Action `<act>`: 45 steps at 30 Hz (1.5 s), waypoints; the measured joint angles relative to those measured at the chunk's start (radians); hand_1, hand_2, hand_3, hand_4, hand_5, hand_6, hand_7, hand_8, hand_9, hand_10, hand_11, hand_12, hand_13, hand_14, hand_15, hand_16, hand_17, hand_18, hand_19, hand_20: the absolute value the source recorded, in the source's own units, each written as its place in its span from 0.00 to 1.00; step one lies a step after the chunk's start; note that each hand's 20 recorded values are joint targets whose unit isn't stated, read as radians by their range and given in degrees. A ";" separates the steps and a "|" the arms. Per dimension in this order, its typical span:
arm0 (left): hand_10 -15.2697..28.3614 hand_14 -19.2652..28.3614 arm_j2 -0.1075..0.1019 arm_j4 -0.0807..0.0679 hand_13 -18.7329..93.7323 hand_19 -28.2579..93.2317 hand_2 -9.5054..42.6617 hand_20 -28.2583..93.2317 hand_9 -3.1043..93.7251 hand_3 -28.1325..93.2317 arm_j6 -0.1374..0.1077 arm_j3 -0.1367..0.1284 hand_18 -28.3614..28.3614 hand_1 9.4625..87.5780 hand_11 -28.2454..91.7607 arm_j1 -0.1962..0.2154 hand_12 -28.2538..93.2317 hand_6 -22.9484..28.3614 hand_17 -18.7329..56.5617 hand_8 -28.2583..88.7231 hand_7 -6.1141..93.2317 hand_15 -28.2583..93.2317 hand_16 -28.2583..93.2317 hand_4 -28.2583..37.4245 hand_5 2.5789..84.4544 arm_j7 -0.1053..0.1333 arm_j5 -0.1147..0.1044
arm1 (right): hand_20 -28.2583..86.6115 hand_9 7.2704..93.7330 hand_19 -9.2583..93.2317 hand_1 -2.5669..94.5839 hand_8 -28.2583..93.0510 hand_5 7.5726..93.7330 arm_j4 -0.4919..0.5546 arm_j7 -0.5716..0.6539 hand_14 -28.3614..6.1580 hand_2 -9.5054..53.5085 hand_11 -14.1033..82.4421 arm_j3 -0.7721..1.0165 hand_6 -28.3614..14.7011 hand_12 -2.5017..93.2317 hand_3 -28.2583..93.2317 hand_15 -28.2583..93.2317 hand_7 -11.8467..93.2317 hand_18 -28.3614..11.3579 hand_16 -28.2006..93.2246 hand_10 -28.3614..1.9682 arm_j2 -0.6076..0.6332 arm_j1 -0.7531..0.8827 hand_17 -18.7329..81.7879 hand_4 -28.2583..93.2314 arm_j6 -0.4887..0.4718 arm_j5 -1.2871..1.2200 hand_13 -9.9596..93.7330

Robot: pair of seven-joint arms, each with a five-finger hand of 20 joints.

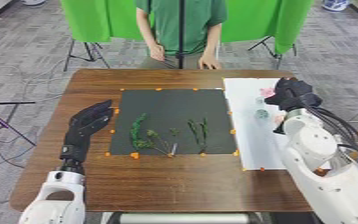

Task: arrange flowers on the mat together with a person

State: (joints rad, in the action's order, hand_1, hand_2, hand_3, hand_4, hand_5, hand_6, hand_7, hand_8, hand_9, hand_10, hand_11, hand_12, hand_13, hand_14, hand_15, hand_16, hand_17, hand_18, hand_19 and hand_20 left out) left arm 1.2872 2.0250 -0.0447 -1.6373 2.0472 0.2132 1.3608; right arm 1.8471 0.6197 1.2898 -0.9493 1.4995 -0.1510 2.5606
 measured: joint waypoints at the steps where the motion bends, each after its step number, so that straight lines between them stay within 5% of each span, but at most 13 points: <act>1: 0.65 0.79 0.001 0.000 0.47 0.33 0.05 0.37 0.49 0.77 0.000 0.000 0.73 0.29 0.40 0.001 0.35 0.55 0.29 0.18 0.21 0.38 0.25 0.24 0.52 0.000 0.000 | 0.61 0.80 0.98 0.43 0.17 0.62 -0.006 0.000 0.71 0.00 0.34 -0.001 0.68 0.25 0.75 0.61 0.25 0.42 0.48 0.50 0.002 -0.007 0.77 0.08 -0.004 -0.016 0.96; 16: 0.65 0.78 0.006 0.007 0.47 0.33 0.05 0.37 0.49 0.77 -0.010 0.002 0.73 0.29 0.40 0.016 0.35 0.55 0.29 0.18 0.21 0.38 0.25 0.24 0.52 0.000 0.000 | 0.58 0.84 0.99 0.43 0.17 0.63 -0.134 -0.018 0.75 0.00 0.33 -0.031 0.69 0.24 0.76 0.59 0.25 0.45 0.50 0.50 -0.014 -0.102 0.78 0.07 -0.100 -0.187 0.98; 30: 0.65 0.78 0.011 0.007 0.47 0.33 0.05 0.37 0.49 0.77 -0.010 0.001 0.73 0.29 0.40 0.019 0.35 0.55 0.29 0.18 0.21 0.38 0.25 0.24 0.52 -0.001 0.000 | 0.57 0.88 0.99 0.52 0.17 0.67 -0.150 -0.016 0.77 0.00 0.32 -0.061 0.71 0.29 0.76 0.59 0.28 0.46 0.51 0.56 -0.050 -0.078 0.79 0.05 -0.101 -0.176 1.00; 31: 0.65 0.78 0.011 0.007 0.47 0.33 0.05 0.37 0.49 0.77 -0.010 0.001 0.73 0.29 0.40 0.019 0.35 0.55 0.29 0.18 0.21 0.38 0.25 0.24 0.51 -0.001 0.000 | 0.57 0.89 1.00 0.56 0.19 0.68 -0.150 -0.015 0.78 0.00 0.29 -0.064 0.71 0.33 0.73 0.59 0.29 0.47 0.51 0.58 -0.051 -0.071 0.79 0.06 -0.099 -0.169 1.00; 34: 0.65 0.79 0.012 0.007 0.47 0.33 0.05 0.37 0.49 0.77 -0.010 0.001 0.73 0.29 0.40 0.019 0.35 0.55 0.29 0.18 0.21 0.38 0.25 0.24 0.52 -0.001 0.000 | 0.60 0.94 0.99 0.93 0.35 0.72 -0.145 -0.014 0.80 0.00 0.23 -0.066 0.68 0.44 0.06 0.61 0.31 0.47 0.50 0.64 -0.054 -0.056 0.80 0.49 -0.079 -0.142 1.00; 45: 0.63 0.76 0.000 0.007 0.45 0.32 0.10 0.37 0.44 0.76 -0.029 -0.002 0.72 0.26 0.38 0.024 0.35 0.55 0.29 0.18 0.20 0.37 0.25 0.22 0.50 0.000 -0.013 | 0.62 0.98 1.00 1.00 0.41 0.82 -0.153 -0.025 0.83 0.00 0.24 -0.108 0.68 0.47 0.00 0.66 0.36 0.47 0.49 0.68 -0.050 -0.015 0.82 0.58 0.156 -0.103 1.00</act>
State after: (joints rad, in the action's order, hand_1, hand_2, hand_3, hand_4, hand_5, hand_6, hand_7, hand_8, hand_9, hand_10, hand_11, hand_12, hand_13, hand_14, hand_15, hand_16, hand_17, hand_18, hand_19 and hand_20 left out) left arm 1.2868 2.0324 -0.0739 -1.6391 2.0714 0.2132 1.3480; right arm 1.6945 0.5949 1.1822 -0.9990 1.4845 0.0053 2.4577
